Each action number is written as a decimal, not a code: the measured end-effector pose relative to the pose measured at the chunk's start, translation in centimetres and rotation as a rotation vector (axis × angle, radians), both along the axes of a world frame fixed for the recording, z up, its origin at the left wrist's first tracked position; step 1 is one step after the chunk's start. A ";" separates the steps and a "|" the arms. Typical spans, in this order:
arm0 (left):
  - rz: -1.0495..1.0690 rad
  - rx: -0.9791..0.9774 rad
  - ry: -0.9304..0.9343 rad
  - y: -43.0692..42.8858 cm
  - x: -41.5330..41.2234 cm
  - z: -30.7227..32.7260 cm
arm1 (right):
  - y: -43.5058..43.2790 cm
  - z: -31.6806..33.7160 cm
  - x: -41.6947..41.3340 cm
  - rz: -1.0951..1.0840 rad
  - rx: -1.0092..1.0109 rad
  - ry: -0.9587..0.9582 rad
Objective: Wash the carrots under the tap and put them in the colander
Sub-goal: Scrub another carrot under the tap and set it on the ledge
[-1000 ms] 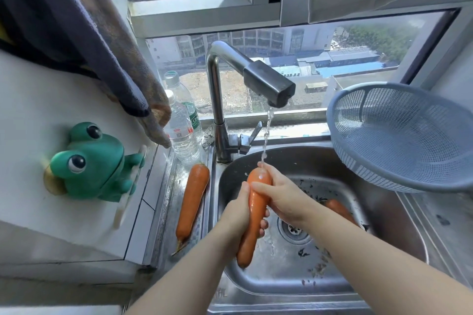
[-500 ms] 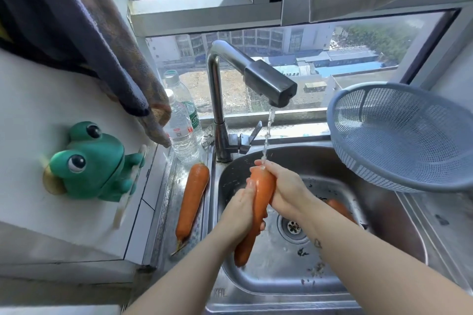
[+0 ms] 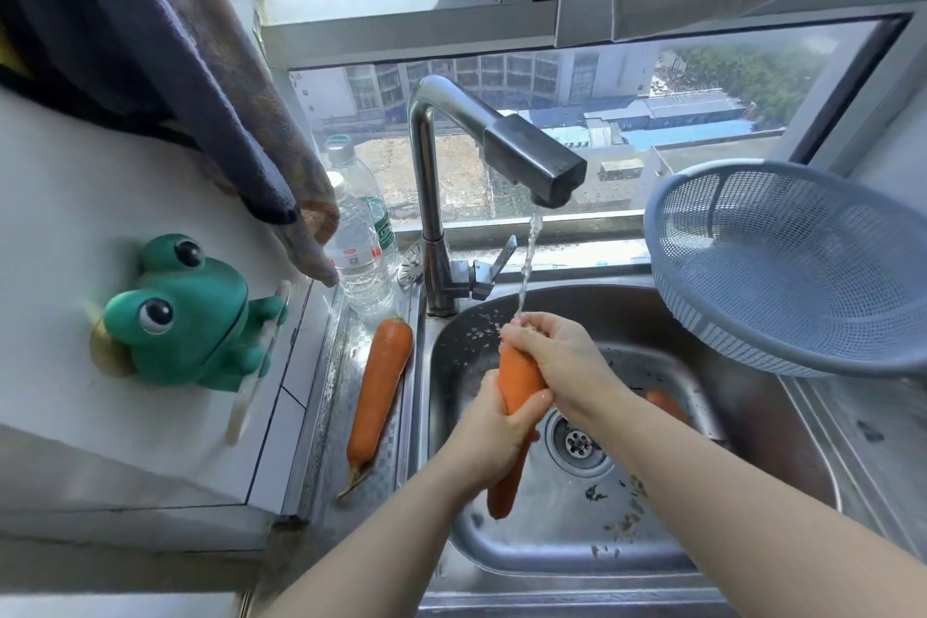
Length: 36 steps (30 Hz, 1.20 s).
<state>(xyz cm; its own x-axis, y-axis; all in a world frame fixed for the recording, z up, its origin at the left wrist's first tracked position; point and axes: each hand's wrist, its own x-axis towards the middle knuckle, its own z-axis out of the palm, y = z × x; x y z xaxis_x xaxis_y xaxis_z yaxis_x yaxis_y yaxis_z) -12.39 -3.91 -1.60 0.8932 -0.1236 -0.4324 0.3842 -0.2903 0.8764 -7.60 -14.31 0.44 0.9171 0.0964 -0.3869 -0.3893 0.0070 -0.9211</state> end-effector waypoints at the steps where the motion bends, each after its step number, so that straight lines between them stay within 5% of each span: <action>1: 0.019 0.020 -0.020 -0.3 0.1 -0.2 | 0.2 0.1 0.0 -0.007 -0.088 -0.032; 6: 0.164 -0.057 -0.069 -1.1 1.1 -0.2 | 1.1 0.8 -0.4 0.063 -0.192 -0.095; 11: 0.088 -0.131 0.068 1.0 1.6 -0.4 | -1.4 1.0 0.1 0.326 0.173 0.013; 18: -0.024 -0.237 0.155 1.2 1.7 -0.1 | -4.0 0.7 2.0 0.624 0.296 0.126; 24: 0.005 -0.230 0.202 1.0 1.9 0.4 | -3.9 0.4 2.0 0.471 0.442 0.193; 36: 0.167 -0.207 0.323 0.2 1.8 -0.3 | 0.0 -0.1 0.2 0.124 0.323 0.166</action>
